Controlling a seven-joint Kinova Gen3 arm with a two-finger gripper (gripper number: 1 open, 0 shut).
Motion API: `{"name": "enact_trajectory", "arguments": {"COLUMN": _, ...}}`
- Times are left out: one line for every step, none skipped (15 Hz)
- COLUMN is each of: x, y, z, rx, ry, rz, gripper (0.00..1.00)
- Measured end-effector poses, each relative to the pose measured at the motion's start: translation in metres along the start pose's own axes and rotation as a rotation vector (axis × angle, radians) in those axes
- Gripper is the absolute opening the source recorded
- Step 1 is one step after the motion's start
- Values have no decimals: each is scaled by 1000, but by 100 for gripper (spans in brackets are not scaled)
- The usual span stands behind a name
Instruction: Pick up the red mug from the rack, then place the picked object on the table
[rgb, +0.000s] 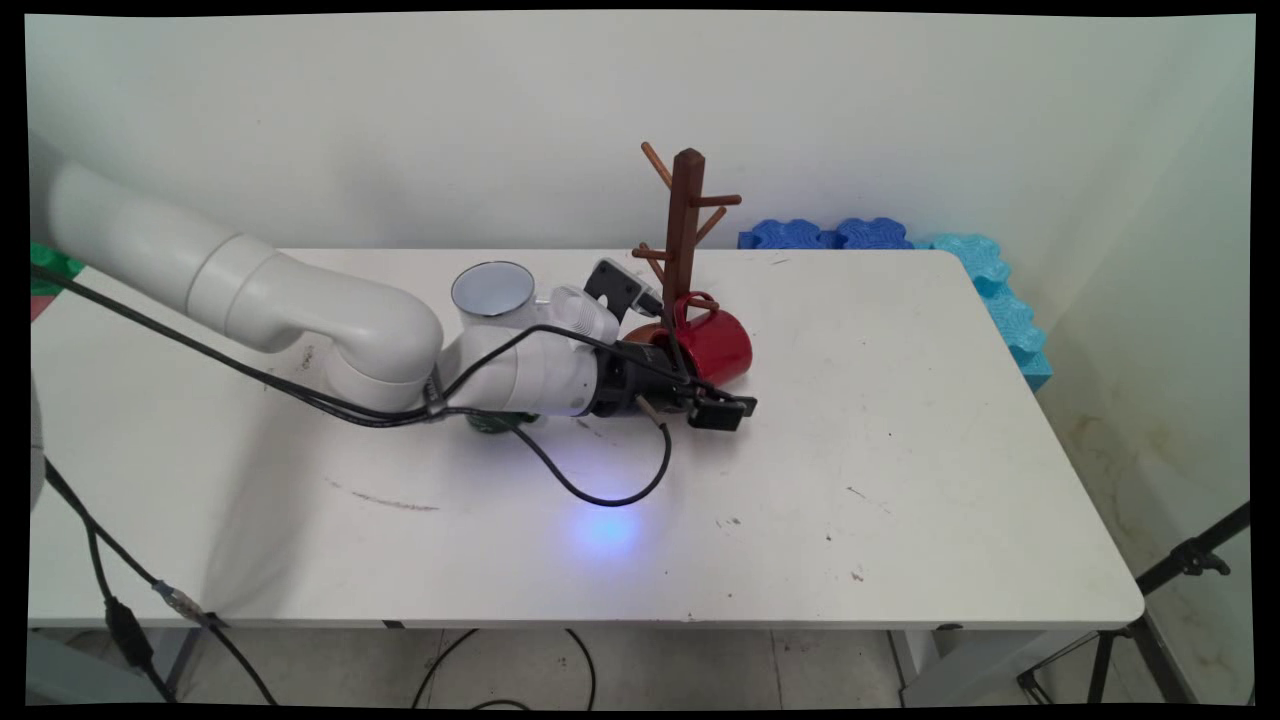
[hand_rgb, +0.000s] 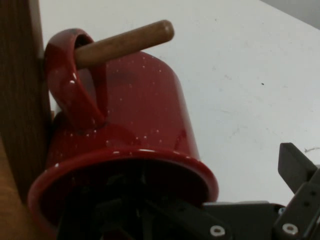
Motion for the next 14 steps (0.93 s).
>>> {"name": "enact_trajectory", "arguments": {"x": -1, "y": -1, "z": 2, "rx": 4, "ry": 1, "rz": -3, "gripper": 100}}
{"name": "enact_trajectory", "arguments": {"x": -1, "y": -1, "z": 3, "rx": 7, "ry": 2, "rz": -4, "gripper": 100}}
{"name": "enact_trajectory", "arguments": {"x": -2, "y": -2, "z": 5, "rx": 10, "ry": 3, "rz": -7, "gripper": 0}}
{"name": "enact_trajectory", "arguments": {"x": -3, "y": -3, "z": 7, "rx": 13, "ry": 5, "rz": -9, "gripper": 0}}
{"name": "enact_trajectory", "arguments": {"x": -3, "y": -3, "z": 9, "rx": 14, "ry": 7, "rz": -10, "gripper": 0}}
{"name": "enact_trajectory", "arguments": {"x": -4, "y": -4, "z": 10, "rx": 15, "ry": 9, "rz": -10, "gripper": 0}}
{"name": "enact_trajectory", "arguments": {"x": -4, "y": -4, "z": 12, "rx": 15, "ry": 11, "rz": -10, "gripper": 0}}
{"name": "enact_trajectory", "arguments": {"x": -4, "y": -4, "z": 13, "rx": 15, "ry": 13, "rz": -9, "gripper": 0}}
{"name": "enact_trajectory", "arguments": {"x": -5, "y": -4, "z": 13, "rx": 15, "ry": 15, "rz": -9, "gripper": 0}}
{"name": "enact_trajectory", "arguments": {"x": -5, "y": -5, "z": 13, "rx": 17, "ry": 17, "rz": -9, "gripper": 0}}
{"name": "enact_trajectory", "arguments": {"x": -5, "y": -4, "z": 14, "rx": 16, "ry": 19, "rz": -9, "gripper": 0}}
{"name": "enact_trajectory", "arguments": {"x": -6, "y": -5, "z": 14, "rx": 17, "ry": 20, "rz": -9, "gripper": 0}}
{"name": "enact_trajectory", "arguments": {"x": -5, "y": -4, "z": 14, "rx": 16, "ry": 22, "rz": -8, "gripper": 0}}
{"name": "enact_trajectory", "arguments": {"x": -5, "y": -4, "z": 14, "rx": 16, "ry": 23, "rz": -8, "gripper": 0}}
